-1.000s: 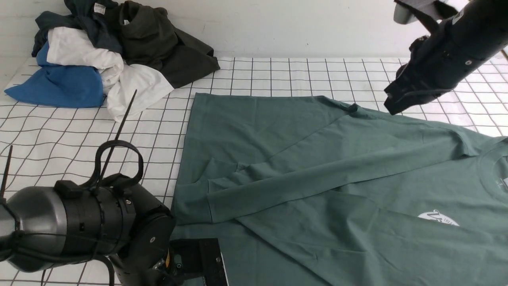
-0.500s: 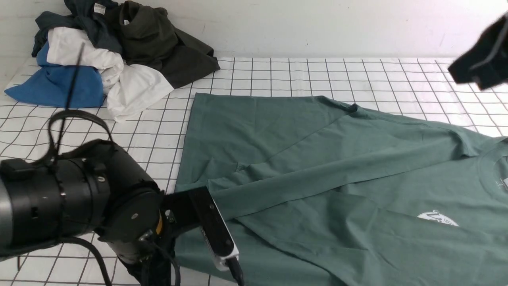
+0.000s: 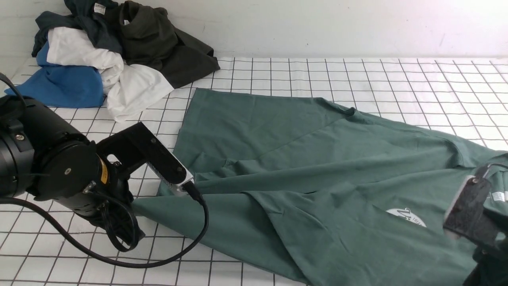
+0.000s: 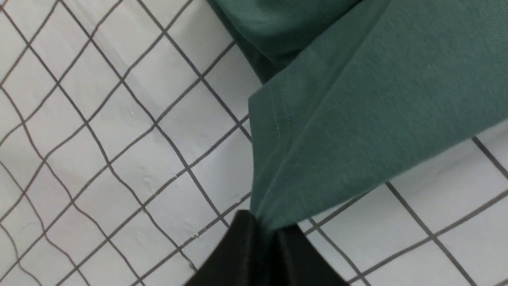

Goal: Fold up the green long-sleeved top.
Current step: Use both arms simultaneously to clamp the lower edge of the clothing fabric, then use both arms to drag the lower edge of the fabric forward and fold it over the upper edge

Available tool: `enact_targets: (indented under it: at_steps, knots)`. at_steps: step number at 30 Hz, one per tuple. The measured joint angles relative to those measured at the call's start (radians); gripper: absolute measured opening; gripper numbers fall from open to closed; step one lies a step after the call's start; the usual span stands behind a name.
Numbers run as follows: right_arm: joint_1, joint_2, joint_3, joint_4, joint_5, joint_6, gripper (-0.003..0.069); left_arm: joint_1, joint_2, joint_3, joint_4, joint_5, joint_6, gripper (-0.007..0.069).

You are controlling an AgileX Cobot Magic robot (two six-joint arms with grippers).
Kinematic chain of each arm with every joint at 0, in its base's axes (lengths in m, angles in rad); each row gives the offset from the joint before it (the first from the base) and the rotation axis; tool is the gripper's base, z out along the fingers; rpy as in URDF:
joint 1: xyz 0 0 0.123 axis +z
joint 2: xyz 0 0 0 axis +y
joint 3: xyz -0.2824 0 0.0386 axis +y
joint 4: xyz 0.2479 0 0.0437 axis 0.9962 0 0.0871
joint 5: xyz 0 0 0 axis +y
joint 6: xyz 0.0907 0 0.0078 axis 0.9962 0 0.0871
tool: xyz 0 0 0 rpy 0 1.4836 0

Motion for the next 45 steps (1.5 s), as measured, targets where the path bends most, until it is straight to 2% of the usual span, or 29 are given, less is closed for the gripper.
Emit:
enact_targets:
  at_steps: [2,4,5,7,11,13,15,16,17,22,26,27,29,32,37,38,39,45]
  knots:
    - [0.000,0.001,0.074,-0.077,-0.151,-0.068,0.0285,0.000,0.000,0.000,-0.010,0.000,-0.001,0.0016]
    - [0.000,0.005,0.096,-0.100,-0.203,-0.082,0.0307,0.000,-0.001,0.000,-0.013,0.000,0.000,0.0016]
    - [0.000,0.019,0.125,-0.130,-0.284,-0.092,0.0323,0.000,-0.003,0.000,-0.022,0.000,0.001,0.0016]
    - [0.000,0.036,0.143,-0.144,-0.329,-0.095,0.0321,0.000,-0.005,0.000,-0.033,0.000,0.004,0.0016]
    - [0.001,0.100,0.155,-0.177,-0.470,-0.102,0.0227,0.000,-0.009,0.000,-0.065,0.000,0.011,0.0016]
    - [0.007,0.120,0.155,-0.181,-0.494,-0.102,0.0140,0.000,-0.010,0.000,-0.069,0.002,0.012,0.0016]
    - [0.007,0.122,0.155,-0.181,-0.495,-0.102,0.0082,0.000,-0.011,0.000,-0.069,0.007,0.012,0.0016]
    - [0.007,0.113,0.155,-0.183,-0.491,-0.088,0.0022,0.000,-0.012,0.000,-0.072,0.017,0.012,0.0016]
    - [0.007,0.104,0.155,-0.187,-0.485,-0.081,0.0013,0.000,-0.013,0.000,-0.072,0.021,0.012,0.0016]
    - [0.007,0.003,0.129,-0.261,-0.366,-0.006,0.0006,0.000,-0.042,0.000,-0.114,0.063,0.012,0.0016]
    - [0.006,-0.119,0.050,-0.462,-0.145,0.164,0.0006,0.000,-0.135,-0.002,-0.217,0.119,0.012,0.0016]
    - [0.000,-0.136,0.030,-0.528,-0.118,0.217,0.0006,0.000,-0.156,-0.014,-0.237,0.129,0.009,0.0016]
    - [-0.011,-0.142,0.012,-0.566,-0.115,0.250,0.0006,0.000,-0.165,-0.031,-0.249,0.132,0.005,0.0016]
    - [-0.089,-0.104,-0.060,-0.653,-0.232,0.338,0.0006,0.032,-0.111,-0.166,-0.256,0.085,-0.024,0.0016]
    - [-0.211,0.096,-0.174,-0.680,-0.469,0.393,0.0006,0.094,0.140,-0.449,-0.260,0.037,-0.038,0.0016]
    - [-0.214,0.119,-0.187,-0.680,-0.476,0.393,0.0006,0.094,0.140,-0.463,-0.260,0.036,-0.038,0.0016]
    - [-0.234,0.235,-0.259,-0.683,-0.515,0.395,0.0006,0.109,0.284,-0.615,-0.259,0.025,-0.035,0.0016]
    - [-0.242,0.495,-0.456,-0.693,-0.532,0.397,0.0006,0.132,0.603,-0.929,-0.231,0.000,-0.034,0.0016]
